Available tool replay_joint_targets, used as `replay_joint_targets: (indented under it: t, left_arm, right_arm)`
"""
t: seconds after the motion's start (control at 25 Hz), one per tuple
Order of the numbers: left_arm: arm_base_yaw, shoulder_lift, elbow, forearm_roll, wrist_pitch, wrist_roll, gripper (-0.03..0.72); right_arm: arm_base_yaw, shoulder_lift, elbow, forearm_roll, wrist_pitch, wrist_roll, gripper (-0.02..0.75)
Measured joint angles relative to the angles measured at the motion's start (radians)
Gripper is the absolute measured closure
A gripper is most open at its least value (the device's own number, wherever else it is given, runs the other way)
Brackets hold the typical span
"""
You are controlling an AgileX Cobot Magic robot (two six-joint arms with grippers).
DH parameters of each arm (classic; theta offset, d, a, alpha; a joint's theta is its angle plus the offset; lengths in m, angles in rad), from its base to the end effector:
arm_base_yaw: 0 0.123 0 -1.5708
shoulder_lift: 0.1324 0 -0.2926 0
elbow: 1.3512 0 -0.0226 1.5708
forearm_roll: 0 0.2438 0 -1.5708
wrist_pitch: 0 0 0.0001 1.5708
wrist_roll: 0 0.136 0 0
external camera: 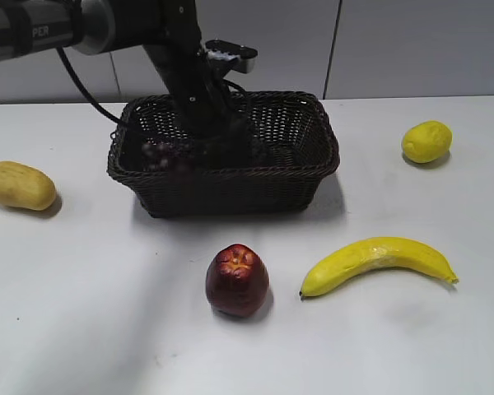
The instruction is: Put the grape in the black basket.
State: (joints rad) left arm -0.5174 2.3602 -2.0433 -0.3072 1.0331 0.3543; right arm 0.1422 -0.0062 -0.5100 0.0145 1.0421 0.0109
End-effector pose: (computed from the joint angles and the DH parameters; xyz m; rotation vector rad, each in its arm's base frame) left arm 0.4327 -0.2869 0.1420 1.0414 2.6281 -0.4443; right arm 0.0203 0.0046 0.2589 -0.1326 2.0069 0.1149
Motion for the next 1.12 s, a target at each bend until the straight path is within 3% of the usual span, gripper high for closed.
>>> replay_joint_targets:
  t: [0.2,0.4,0.72,0.84,1.12]
  left_arm:
    - [0.001,-0.096,0.000,0.024,0.138,-0.002,0.076]
    - [0.025,-0.243,-0.001,0.132,0.177,-0.075,0.088]
    - [0.153,-0.466,0.022,0.189,0.181,-0.177,0.096]
    - [0.210,-0.552,0.105,0.190,0.182,-0.185,0.101]
    - [0.339,-0.779,0.434,0.190,0.184,-0.191,0.104]
  right_arm:
    - [0.000,0.000,0.000,0.000,0.000,0.000,0.148]
    - [0.000,0.000,0.000,0.000,0.000,-0.001,0.148]
    - [0.000,0.000,0.000,0.000,0.000,0.000,0.148]
    - [0.000,0.000,0.000,0.000,0.000,0.000,0.148]
    - [0.000,0.000,0.000,0.000,0.000,0.000,0.148]
